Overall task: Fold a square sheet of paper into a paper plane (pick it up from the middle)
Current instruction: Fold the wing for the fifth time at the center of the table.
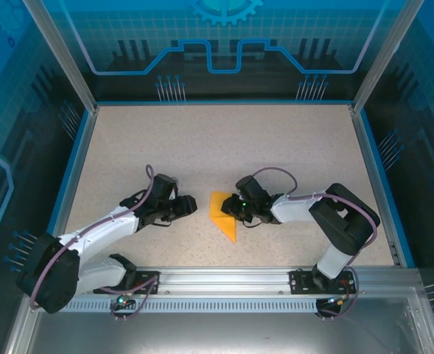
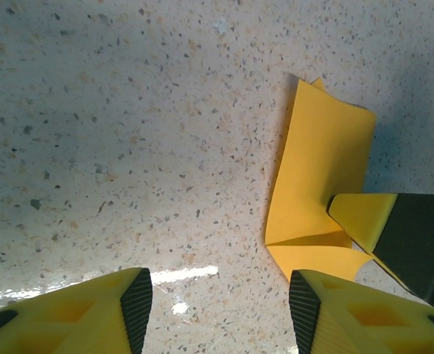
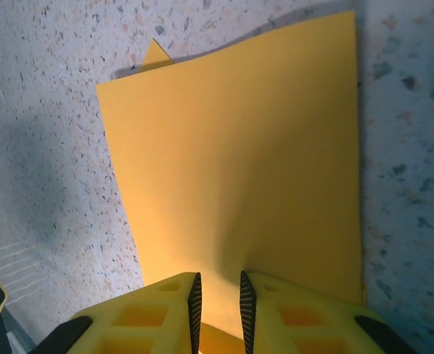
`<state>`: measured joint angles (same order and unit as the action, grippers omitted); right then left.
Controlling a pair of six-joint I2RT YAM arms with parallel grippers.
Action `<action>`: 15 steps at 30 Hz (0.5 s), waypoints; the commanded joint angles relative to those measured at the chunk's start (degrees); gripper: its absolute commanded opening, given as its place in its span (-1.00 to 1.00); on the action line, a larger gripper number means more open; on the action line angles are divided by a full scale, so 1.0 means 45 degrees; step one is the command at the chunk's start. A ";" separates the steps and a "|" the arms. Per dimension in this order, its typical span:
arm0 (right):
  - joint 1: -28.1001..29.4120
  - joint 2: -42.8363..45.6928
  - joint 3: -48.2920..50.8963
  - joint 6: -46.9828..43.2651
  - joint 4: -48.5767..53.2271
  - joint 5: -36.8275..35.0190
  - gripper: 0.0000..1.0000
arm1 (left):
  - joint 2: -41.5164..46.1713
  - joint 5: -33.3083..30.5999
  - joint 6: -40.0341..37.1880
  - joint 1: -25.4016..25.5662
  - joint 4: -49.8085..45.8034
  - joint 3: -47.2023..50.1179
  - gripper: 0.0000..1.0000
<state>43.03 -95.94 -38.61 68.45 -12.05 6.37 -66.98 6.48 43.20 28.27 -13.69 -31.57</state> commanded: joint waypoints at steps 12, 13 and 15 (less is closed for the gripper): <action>-0.0257 0.2509 -0.0744 -0.2110 0.3827 -0.0420 -0.22 | 0.0141 0.0859 -0.0129 -0.0111 0.0200 -0.0015 0.12; -0.0341 0.2611 -0.0802 -0.2268 0.3960 -0.0265 -0.22 | 0.0105 0.0929 -0.0125 -0.0111 0.0210 -0.0047 0.12; -0.0415 0.2873 -0.0797 -0.2539 0.4021 -0.0091 -0.23 | -0.0054 0.1001 -0.0088 -0.0111 0.0269 -0.0064 0.12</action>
<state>41.95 -84.93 -41.01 60.69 2.17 4.58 -67.05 8.95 43.20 28.27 -13.37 -31.57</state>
